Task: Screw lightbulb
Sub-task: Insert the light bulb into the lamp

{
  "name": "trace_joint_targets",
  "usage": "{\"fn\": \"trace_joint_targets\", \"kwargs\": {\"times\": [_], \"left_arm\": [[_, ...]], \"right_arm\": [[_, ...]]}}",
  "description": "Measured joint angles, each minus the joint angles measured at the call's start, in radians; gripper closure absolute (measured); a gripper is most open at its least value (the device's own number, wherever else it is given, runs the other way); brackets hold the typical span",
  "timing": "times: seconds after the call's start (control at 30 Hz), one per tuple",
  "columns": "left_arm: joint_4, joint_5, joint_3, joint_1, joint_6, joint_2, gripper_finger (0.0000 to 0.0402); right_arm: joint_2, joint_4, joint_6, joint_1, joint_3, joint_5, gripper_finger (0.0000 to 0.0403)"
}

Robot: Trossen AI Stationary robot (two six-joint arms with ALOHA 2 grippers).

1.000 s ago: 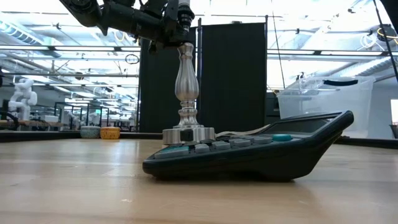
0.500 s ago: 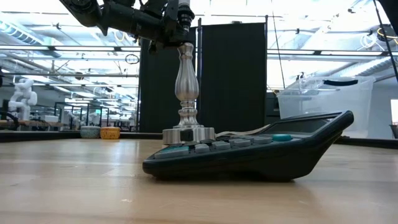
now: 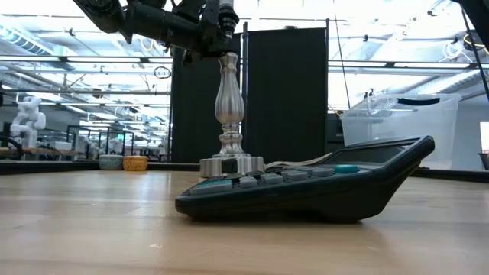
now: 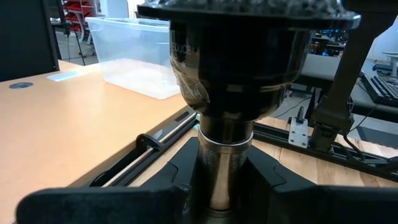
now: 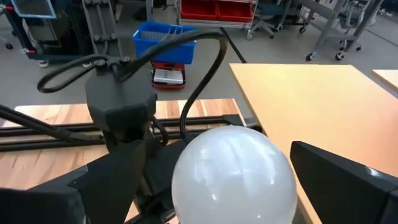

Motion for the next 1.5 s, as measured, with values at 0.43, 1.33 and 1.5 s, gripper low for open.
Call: {"fn": "trace_joint_targets", "kwargs": {"times": [0.43, 1.33, 1.5], "left_arm": [[0.000, 0.001, 0.000, 0.000, 0.002, 0.000, 0.0328], [0.000, 0.007, 0.000, 0.000, 0.005, 0.000, 0.0328], [0.000, 0.009, -0.001, 0.000, 0.002, 0.000, 0.0328]], "right_arm": [[0.006, -0.002, 0.026, 0.000, 0.000, 0.027, 0.0103], [0.024, 0.006, 0.346, 0.120, -0.007, 0.465, 0.0127], [0.060, 0.052, 0.371, 0.157, -0.005, 0.529, 0.0112]]}}
